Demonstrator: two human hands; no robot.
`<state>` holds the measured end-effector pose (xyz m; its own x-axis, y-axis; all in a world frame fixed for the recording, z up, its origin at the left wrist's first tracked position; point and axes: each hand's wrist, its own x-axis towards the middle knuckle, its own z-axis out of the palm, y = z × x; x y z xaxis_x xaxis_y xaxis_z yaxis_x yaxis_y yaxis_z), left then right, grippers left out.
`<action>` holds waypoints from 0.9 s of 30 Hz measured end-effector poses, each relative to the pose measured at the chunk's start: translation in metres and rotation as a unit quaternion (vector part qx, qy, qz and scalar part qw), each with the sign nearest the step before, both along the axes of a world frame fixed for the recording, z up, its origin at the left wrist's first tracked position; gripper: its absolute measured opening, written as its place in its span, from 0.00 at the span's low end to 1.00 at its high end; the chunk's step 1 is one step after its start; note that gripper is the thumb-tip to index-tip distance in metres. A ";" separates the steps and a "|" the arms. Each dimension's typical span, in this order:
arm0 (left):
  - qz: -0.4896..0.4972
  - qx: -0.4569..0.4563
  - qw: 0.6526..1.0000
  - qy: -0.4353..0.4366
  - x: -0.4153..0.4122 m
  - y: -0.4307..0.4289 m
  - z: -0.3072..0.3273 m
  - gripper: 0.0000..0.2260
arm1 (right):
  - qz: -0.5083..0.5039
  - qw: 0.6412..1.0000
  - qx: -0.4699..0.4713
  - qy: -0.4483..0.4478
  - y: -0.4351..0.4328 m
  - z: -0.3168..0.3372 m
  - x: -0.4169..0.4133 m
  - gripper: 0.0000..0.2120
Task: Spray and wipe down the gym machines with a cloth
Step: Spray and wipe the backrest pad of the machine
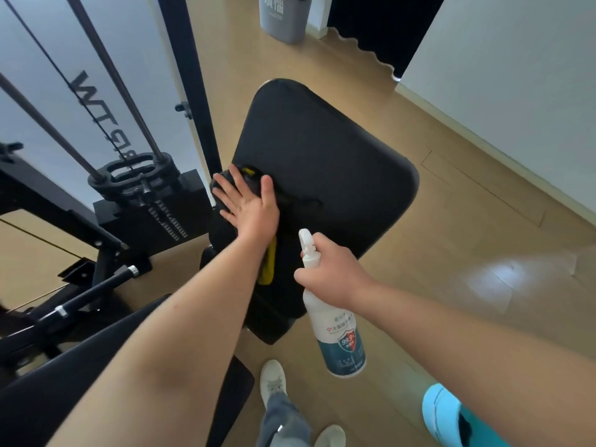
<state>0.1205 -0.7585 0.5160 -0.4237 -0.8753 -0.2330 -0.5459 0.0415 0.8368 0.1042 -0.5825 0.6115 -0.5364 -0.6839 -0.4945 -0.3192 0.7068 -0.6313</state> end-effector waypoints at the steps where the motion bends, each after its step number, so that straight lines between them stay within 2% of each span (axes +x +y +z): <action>1: 0.018 0.018 1.000 -0.003 -0.002 -0.014 0.003 0.32 | -0.006 1.000 -0.002 -0.005 -0.007 -0.001 -0.001 0.10; 4: 0.065 0.090 0.994 0.004 -0.006 -0.056 0.010 0.28 | -0.023 1.000 -0.011 -0.011 -0.024 -0.002 -0.003 0.10; 7: 0.068 0.105 0.991 0.055 -0.006 -0.077 0.010 0.27 | -0.025 0.999 -0.018 -0.010 -0.026 0.000 -0.005 0.10; 10: 0.063 0.029 0.996 0.051 -0.009 -0.049 0.013 0.24 | -0.025 0.999 -0.020 -0.007 -0.015 0.004 -0.006 0.11; 13: 0.034 -0.032 0.998 0.033 -0.010 -0.006 0.013 0.26 | -0.026 1.000 -0.012 -0.005 0.003 0.006 -0.008 0.11; 21: -0.160 -0.124 0.979 -0.012 0.013 0.112 0.000 0.31 | -0.040 0.999 -0.012 0.031 0.062 0.016 -0.007 0.10; 23: -0.205 -0.154 0.965 -0.052 0.019 0.141 -0.009 0.35 | -0.037 0.999 -0.017 0.034 0.077 0.018 -0.008 0.08; 26: -0.283 -0.214 0.927 -0.119 0.027 0.183 -0.020 0.52 | -0.028 0.999 -0.024 0.040 0.097 0.024 -0.011 0.07; 27: -0.295 -0.224 0.919 -0.137 0.028 0.191 -0.021 0.55 | -0.028 0.998 -0.025 0.040 0.103 0.026 -0.012 0.07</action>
<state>0.1485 -0.5674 0.4948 -0.8342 -0.5464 -0.0741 -0.5054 0.7040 0.4990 0.0918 -0.4796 0.6370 -0.6110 -0.6746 -0.4143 -0.3306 0.6929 -0.6407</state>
